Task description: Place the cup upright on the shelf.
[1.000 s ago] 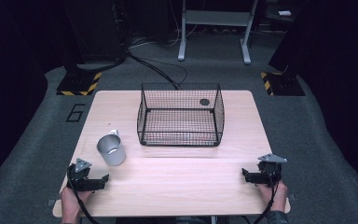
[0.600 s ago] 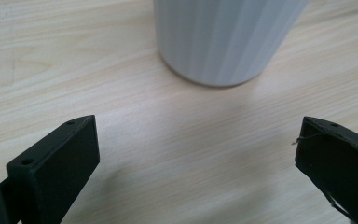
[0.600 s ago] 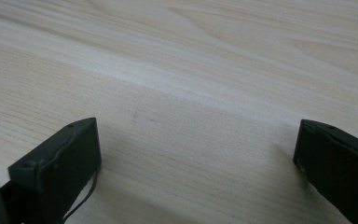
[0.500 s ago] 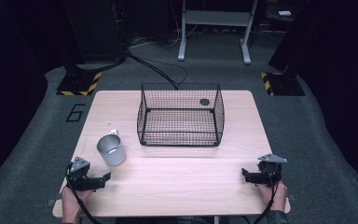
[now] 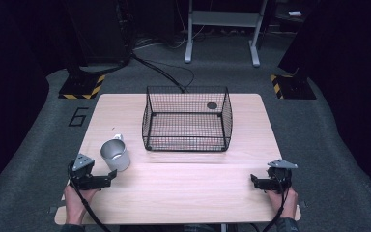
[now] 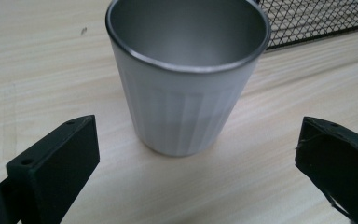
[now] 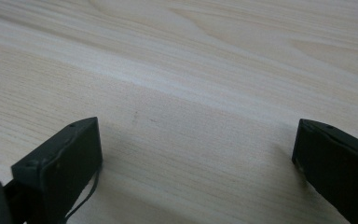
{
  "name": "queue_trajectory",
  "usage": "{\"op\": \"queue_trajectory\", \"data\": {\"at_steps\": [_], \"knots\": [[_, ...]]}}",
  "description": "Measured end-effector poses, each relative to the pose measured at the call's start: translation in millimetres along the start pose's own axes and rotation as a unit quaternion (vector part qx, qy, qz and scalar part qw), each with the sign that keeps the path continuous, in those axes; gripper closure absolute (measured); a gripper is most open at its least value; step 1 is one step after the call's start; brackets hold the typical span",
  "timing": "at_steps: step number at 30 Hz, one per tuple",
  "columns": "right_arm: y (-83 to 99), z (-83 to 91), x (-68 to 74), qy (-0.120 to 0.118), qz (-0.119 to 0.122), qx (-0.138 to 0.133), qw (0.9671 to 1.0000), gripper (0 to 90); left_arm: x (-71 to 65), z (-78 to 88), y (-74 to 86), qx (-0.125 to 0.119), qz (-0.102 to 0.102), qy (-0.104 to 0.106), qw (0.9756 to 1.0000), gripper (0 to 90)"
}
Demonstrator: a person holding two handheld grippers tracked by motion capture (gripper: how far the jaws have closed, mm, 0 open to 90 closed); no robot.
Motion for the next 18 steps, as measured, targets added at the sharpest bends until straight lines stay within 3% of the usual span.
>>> {"op": "queue_trajectory", "data": {"at_steps": [10, 18], "knots": [[0.0, 0.1, 0.3, 0.000, -0.001, 0.001, 1.0000, 1.0, -3.0, -10.0, -23.8, -0.004, -0.006, -0.016, 0.9998, 0.0], [0.0, 0.1, 0.2, 0.000, -0.001, 0.001, 1.0000, 1.1, -4.2, -21.8, -30.5, 0.000, -0.005, -0.020, 0.9998, 0.0]]}}
Point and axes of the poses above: each handheld gripper's, and its own axes: z roughly backward along the jaws, y roughly out of its underside, x roughly to its left, the point moved 1 cm from there along -z, roughly forward along the jaws, and after that the axes turned 6 degrees about z, right-handed, at the moved point
